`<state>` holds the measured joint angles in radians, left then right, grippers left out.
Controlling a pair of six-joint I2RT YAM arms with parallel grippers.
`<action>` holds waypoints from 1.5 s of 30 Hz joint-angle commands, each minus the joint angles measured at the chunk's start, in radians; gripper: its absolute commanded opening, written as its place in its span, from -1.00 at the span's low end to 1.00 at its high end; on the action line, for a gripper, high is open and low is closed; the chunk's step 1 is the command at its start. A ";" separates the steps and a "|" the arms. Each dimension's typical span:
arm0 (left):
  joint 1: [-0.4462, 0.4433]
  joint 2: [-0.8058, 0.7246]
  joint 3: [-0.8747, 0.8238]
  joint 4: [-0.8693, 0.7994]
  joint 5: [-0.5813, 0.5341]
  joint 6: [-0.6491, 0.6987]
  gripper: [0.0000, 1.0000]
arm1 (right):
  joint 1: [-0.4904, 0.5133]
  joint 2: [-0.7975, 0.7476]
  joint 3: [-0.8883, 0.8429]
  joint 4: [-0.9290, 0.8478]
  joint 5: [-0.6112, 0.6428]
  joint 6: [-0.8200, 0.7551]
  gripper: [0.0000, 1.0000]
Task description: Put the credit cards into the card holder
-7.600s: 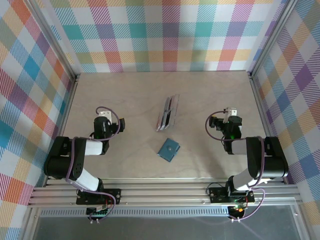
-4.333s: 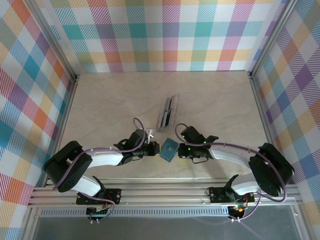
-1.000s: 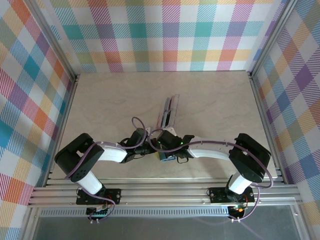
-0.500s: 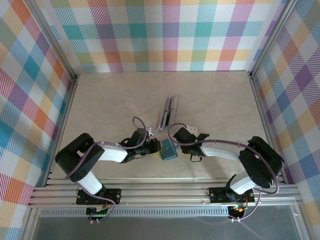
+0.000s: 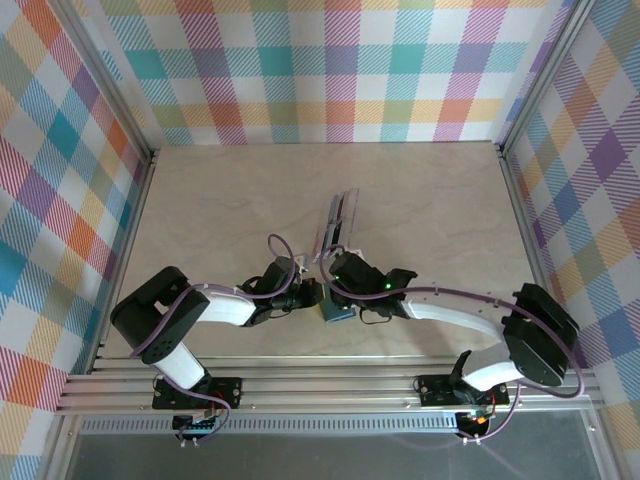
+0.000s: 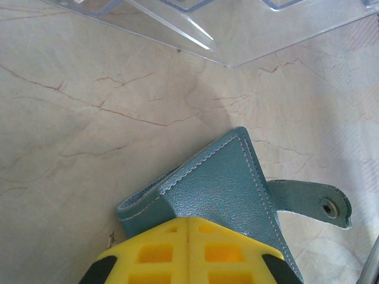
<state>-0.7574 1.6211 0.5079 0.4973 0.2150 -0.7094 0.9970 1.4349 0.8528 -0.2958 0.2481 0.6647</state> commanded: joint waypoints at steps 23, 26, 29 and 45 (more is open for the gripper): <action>-0.028 0.071 0.009 -0.146 0.001 0.040 -1.00 | -0.177 0.127 -0.099 0.229 -0.375 -0.002 -0.22; -0.027 0.074 0.014 -0.143 0.006 0.041 -1.00 | -0.186 0.121 -0.106 0.246 -0.417 -0.001 -0.29; -0.027 0.078 0.023 -0.145 0.015 0.043 -1.00 | -0.202 0.105 -0.132 0.296 -0.472 0.011 -0.36; -0.055 0.007 0.069 -0.172 0.080 0.054 -0.43 | -0.262 0.040 -0.206 0.436 -0.610 0.068 -0.68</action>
<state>-0.7719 1.6390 0.5751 0.4236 0.2363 -0.6624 0.7280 1.4902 0.6506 0.0078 -0.2520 0.7090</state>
